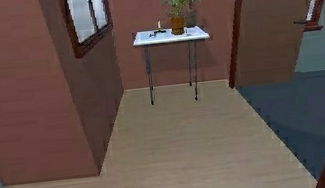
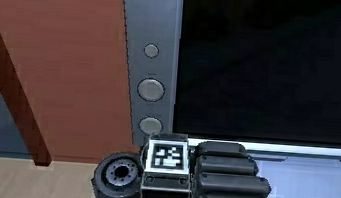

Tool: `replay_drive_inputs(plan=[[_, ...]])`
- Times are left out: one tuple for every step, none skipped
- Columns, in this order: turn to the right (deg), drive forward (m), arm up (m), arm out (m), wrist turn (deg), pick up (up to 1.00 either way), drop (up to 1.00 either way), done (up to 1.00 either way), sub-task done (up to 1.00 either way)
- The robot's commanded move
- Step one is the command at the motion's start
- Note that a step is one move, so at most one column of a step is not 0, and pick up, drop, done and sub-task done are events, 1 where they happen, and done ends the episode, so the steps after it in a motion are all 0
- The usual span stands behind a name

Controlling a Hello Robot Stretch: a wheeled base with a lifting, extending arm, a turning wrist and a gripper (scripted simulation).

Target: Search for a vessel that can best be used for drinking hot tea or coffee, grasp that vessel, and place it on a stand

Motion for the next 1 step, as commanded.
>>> replay_drive_inputs(plan=[[45.0,0.00,0.00,0.00,0.0,0.00,0.00,0.00,0.00]])
